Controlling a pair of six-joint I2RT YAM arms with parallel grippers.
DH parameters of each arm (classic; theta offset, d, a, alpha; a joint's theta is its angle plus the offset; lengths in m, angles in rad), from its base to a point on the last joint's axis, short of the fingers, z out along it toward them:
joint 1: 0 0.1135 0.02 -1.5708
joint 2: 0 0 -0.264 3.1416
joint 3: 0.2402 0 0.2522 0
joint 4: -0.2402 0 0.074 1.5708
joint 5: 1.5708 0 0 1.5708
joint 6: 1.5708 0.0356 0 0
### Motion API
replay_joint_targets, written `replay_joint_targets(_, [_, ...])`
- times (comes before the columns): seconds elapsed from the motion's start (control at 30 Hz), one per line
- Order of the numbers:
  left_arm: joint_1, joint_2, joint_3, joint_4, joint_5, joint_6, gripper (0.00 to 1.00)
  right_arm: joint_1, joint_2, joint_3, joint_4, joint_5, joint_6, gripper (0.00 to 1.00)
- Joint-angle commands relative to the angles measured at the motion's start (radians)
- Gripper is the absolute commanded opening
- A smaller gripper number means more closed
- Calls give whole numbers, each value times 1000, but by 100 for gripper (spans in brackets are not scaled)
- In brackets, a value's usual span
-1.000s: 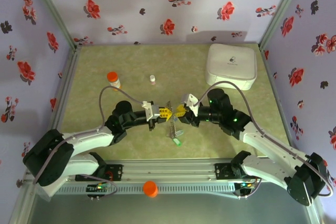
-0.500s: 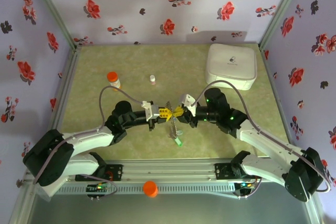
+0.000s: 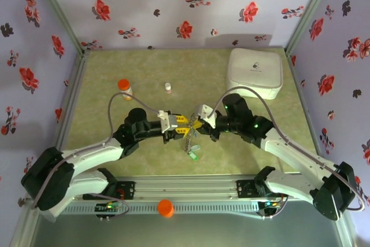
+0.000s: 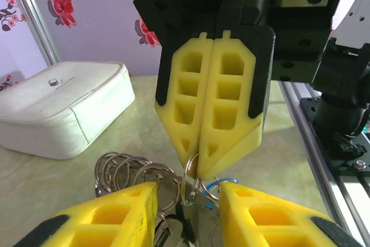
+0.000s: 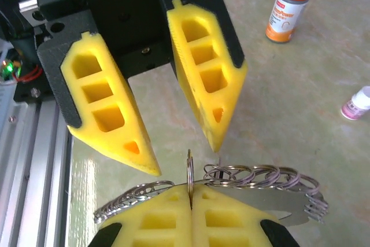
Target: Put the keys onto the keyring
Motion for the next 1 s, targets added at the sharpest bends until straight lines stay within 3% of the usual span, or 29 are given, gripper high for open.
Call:
replay_joint_targets(0.0, [-13,-25,80,-226,-7,126,29,32,36,105,-182,89,-114,0])
replay_joint_targets(0.2, [-21,-14,121,-296,-6,171,19,83,89,195,-276,151,-170,0])
replay_joint_targets(0.47, [-24,-3,161,-368,6,216,0,99,93,201,-231,120,-144,0])
replay_joint_targets(0.5, [-24,-4,159,-365,5,214,0,100,84,185,-206,117,-129,1])
replay_joint_targets(0.53, [-24,-5,153,-356,5,210,0,97,73,165,-171,116,-107,9])
replay_joint_targets(0.67, [-26,-15,101,-239,-8,157,0,37,-1,40,-1,35,11,28])
replay_joint_targets(0.8, [-23,-8,26,-38,-21,68,0,-9,-47,-74,138,-18,107,31])
replay_joint_targets(0.97, [-23,25,-29,157,-19,-15,0,-10,-48,-115,188,-38,152,32])
